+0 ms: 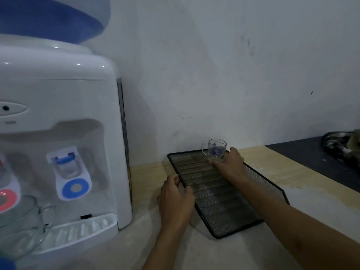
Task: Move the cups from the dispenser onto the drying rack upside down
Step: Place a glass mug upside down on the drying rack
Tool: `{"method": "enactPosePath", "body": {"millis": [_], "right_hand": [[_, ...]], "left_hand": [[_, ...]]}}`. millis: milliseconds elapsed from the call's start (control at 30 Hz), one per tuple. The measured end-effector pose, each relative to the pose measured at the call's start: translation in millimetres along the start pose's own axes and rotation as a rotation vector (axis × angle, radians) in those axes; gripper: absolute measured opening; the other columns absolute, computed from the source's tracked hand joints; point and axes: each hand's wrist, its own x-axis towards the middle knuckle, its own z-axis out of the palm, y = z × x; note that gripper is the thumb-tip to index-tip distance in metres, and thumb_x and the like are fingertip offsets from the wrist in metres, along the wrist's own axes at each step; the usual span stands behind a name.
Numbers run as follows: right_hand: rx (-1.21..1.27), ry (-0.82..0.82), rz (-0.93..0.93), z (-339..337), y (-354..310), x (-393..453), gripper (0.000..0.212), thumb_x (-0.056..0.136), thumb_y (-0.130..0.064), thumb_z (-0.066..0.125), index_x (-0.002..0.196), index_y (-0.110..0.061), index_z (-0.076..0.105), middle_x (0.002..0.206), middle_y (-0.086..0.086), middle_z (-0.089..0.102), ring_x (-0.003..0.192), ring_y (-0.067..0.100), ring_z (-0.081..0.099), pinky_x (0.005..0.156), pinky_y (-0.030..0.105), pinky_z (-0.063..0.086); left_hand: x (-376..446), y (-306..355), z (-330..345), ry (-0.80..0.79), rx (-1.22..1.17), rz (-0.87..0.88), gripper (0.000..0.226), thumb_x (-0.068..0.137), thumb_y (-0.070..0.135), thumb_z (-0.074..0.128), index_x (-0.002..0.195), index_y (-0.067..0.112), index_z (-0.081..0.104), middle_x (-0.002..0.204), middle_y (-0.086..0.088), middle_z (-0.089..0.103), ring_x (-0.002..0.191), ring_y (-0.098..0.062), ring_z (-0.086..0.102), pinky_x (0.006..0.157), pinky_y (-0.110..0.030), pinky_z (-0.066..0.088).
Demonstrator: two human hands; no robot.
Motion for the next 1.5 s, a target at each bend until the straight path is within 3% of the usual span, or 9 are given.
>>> {"method": "enactPosePath", "body": {"millis": [167,300,700,900,1000,1200,1300,1400,1500], "right_hand": [[0.050,-0.016,-0.054,-4,13,-14,0.100,0.073,-0.042,0.090,0.148,-0.003,0.038,0.145,0.018,0.053,0.132,0.034,0.050,0.105,0.041,0.047],[0.154,-0.083,0.038,-11,10,13,0.105,0.072,-0.035,0.093,0.151,-0.002,0.033,0.143,0.019,0.059,0.118,0.030,0.062,0.079,0.023,0.047],[0.296,-0.104,0.172,20,7,55,0.078,0.062,-0.015,0.098,0.124,-0.009,0.052,0.123,0.012,0.062,0.101,0.023,0.058,0.085,0.028,0.051],[0.576,-0.058,0.183,9,16,57,0.073,0.071,-0.020,0.092,0.133,-0.006,0.057,0.122,0.014,0.067,0.099,0.028,0.070,0.087,0.037,0.060],[0.683,-0.067,0.169,-7,14,59,0.069,0.078,-0.029,0.086,0.135,-0.003,0.058,0.124,0.021,0.067,0.094,0.032,0.075,0.071,0.040,0.065],[0.444,-0.049,0.183,-38,-10,68,0.044,0.082,-0.044,0.074,0.115,-0.020,0.059,0.113,0.012,0.065,0.069,0.032,0.069,0.041,0.026,0.046],[0.352,-0.150,0.228,-42,-17,75,0.035,0.090,-0.041,0.072,0.110,-0.013,0.066,0.113,0.018,0.069,0.096,0.040,0.073,0.052,0.034,0.054],[0.208,-0.149,0.224,-39,-22,76,0.042,0.089,-0.047,0.074,0.097,-0.006,0.073,0.106,0.020,0.073,0.089,0.039,0.075,0.071,0.044,0.064],[0.035,-0.111,0.209,-34,-27,75,0.062,0.081,-0.062,0.076,0.101,-0.004,0.073,0.107,0.018,0.074,0.095,0.040,0.075,0.088,0.050,0.061]], "left_hand": [[-4,2,-2,-0.031,0.006,0.002,0.030,0.091,0.023,0.066,0.113,0.038,0.051,0.116,0.015,0.059,0.116,-0.012,0.060,0.105,-0.041,0.049],[-4,1,-2,-0.045,0.024,0.011,0.030,0.092,0.025,0.065,0.119,0.034,0.055,0.121,0.014,0.060,0.117,-0.010,0.058,0.106,-0.040,0.049],[3,-7,4,-0.029,0.045,-0.022,0.034,0.088,0.031,0.064,0.121,0.035,0.056,0.124,0.013,0.063,0.117,-0.012,0.058,0.106,-0.045,0.048],[1,-4,3,-0.024,0.020,-0.029,0.031,0.088,0.031,0.063,0.115,0.040,0.053,0.120,0.015,0.062,0.115,-0.012,0.059,0.106,-0.043,0.048],[1,-3,3,-0.020,0.007,-0.037,0.030,0.087,0.029,0.063,0.112,0.040,0.053,0.119,0.015,0.062,0.115,-0.012,0.058,0.106,-0.043,0.047],[0,-1,2,-0.018,0.017,-0.039,0.029,0.086,0.029,0.064,0.112,0.040,0.052,0.119,0.014,0.063,0.115,-0.013,0.059,0.107,-0.045,0.047],[0,-1,2,-0.014,0.021,-0.032,0.030,0.087,0.029,0.065,0.112,0.039,0.052,0.117,0.015,0.062,0.116,-0.013,0.059,0.108,-0.045,0.046],[0,0,1,-0.015,0.019,-0.040,0.029,0.088,0.029,0.065,0.110,0.040,0.050,0.114,0.017,0.059,0.116,-0.011,0.059,0.107,-0.044,0.047],[0,-1,2,-0.014,0.029,-0.035,0.029,0.088,0.029,0.065,0.112,0.039,0.052,0.114,0.017,0.058,0.115,-0.012,0.058,0.108,-0.044,0.046]]}}
